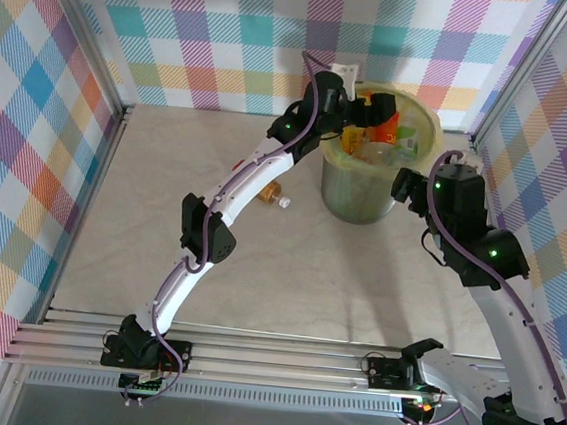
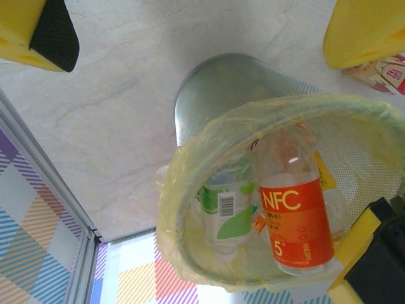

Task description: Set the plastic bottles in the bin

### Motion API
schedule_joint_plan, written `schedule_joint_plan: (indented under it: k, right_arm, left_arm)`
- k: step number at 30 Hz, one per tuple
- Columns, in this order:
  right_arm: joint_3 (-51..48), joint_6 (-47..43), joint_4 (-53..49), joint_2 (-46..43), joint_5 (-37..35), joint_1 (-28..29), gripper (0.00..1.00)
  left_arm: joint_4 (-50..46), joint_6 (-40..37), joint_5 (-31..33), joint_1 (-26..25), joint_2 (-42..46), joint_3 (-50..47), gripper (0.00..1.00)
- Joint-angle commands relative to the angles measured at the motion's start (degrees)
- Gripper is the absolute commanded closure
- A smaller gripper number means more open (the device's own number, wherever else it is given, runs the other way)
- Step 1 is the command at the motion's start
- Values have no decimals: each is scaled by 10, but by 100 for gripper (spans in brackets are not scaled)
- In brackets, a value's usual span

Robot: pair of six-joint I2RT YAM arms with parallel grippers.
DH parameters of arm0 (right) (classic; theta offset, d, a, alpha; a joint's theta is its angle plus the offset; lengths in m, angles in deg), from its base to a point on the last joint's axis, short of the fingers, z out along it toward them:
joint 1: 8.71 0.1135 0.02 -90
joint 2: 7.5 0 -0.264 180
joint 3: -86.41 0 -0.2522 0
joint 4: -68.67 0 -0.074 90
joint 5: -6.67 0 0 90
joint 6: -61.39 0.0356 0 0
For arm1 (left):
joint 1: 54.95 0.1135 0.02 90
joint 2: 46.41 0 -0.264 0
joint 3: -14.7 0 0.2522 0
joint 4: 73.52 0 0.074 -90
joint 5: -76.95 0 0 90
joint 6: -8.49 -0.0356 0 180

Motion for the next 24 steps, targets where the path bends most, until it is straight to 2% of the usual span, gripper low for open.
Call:
schedule_joint_plan:
  k: [1,8,11,13,18,24]
  right_arm:
    - [32,-16,-7,14,5,3,3]
    - [86,-44,-15,85,38,3,18]
    - [134,-61,-33,135,41,3,22]
    - [172,-72,-48,175,40,1,26]
    - [264,-98,-75,276,45,-7,32]
    - [340,-110,-88,368,60,-24,39]
  left_arm:
    - [-44,-61,52,0,86,21,12]
    - [-138,-119,120,19,155,15,5]
    - [-182,-144,165,27,201,-20,3]
    - [-177,-161,196,32,252,-95,2]
    - [-35,-167,248,55,448,-437,0]
    - [38,-135,267,95,601,-693,0]
